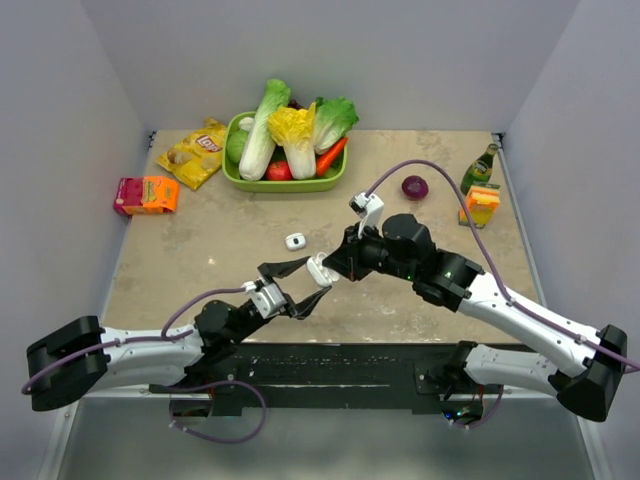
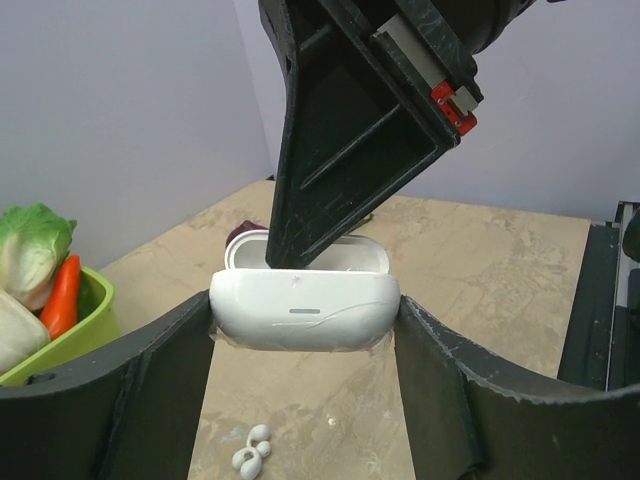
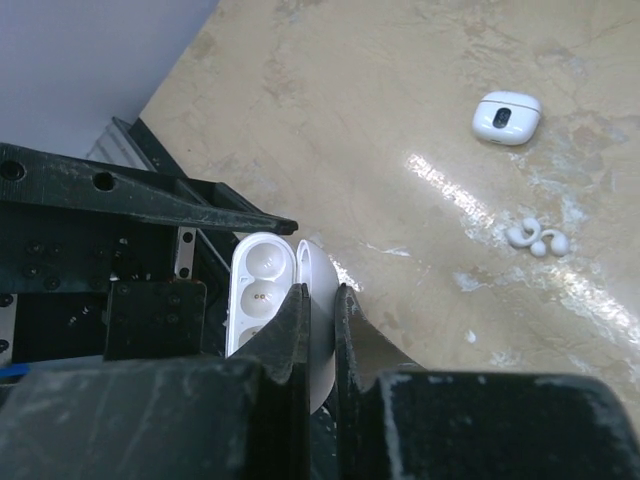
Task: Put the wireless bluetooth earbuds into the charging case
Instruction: Adjust the charging case.
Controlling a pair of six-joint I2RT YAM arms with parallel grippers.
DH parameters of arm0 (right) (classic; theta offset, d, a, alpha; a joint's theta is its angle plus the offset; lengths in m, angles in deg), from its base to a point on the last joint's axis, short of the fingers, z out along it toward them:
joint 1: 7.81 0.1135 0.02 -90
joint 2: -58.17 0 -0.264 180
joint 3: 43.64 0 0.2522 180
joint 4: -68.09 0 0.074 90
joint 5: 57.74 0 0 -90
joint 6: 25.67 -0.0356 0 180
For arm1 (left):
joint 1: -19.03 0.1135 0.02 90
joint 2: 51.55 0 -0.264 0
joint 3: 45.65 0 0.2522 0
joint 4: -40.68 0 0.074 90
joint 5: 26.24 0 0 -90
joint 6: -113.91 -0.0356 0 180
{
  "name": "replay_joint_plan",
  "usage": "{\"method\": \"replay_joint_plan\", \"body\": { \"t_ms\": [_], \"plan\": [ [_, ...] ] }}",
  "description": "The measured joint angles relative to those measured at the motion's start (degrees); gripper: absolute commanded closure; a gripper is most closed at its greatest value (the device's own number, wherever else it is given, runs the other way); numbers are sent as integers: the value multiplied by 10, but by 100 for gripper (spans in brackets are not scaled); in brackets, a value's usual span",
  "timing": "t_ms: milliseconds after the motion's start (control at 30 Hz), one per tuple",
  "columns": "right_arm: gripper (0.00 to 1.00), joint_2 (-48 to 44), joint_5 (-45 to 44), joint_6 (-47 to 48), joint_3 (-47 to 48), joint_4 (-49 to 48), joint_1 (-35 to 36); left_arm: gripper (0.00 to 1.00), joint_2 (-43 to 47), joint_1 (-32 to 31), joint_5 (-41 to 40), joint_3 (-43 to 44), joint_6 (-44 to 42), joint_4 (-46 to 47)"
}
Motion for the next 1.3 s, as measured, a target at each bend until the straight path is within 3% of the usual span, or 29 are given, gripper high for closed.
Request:
{"method": "replay_joint_plan", "body": {
  "t_ms": [33, 333, 667, 833, 1033, 1300],
  "plan": [
    [100, 0, -4, 10, 6, 9, 0, 41, 1, 0, -1, 7, 4, -11],
    [100, -29, -9, 102, 49, 60, 0, 13, -3, -3, -9, 43, 62, -60],
    [100, -67, -22, 173, 75, 83, 0, 9, -23, -2, -27, 51, 118, -124],
    [100, -112, -56, 229, 60, 89, 9, 18, 25, 43, 91, 54, 181, -160],
    [100, -143, -78, 293, 60, 94, 47, 19, 46, 114, 262, 96, 263, -197],
    [100, -104, -127, 317, 59, 123, 101, 16, -2, 122, 339, 211, 280, -297]
  ]
}}
